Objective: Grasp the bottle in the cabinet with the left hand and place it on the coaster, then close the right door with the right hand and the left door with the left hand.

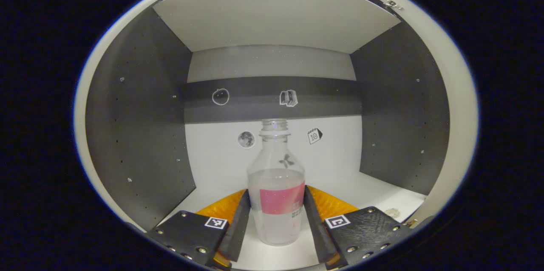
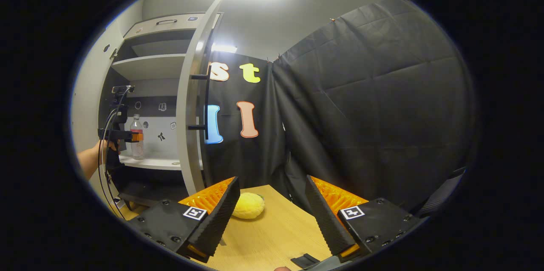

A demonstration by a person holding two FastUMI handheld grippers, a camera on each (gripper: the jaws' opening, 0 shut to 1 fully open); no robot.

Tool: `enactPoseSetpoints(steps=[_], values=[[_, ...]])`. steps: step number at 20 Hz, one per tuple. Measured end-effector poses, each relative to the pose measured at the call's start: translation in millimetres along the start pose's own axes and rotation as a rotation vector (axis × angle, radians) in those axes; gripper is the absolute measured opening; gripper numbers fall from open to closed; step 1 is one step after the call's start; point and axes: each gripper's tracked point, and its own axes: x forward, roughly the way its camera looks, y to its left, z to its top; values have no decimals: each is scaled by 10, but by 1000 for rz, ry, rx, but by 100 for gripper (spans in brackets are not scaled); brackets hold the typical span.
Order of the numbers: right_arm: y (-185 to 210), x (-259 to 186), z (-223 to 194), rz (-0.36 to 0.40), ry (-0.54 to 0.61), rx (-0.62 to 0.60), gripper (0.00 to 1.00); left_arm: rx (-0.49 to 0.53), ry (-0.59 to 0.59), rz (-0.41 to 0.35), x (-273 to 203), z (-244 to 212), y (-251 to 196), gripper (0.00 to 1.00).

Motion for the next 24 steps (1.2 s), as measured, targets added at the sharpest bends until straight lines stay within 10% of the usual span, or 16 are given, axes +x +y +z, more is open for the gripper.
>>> enactPoseSetpoints(steps=[24], values=[[209,-521,-48,319,9,10,98,-6,-87,101,-2349,-254,124,68]])
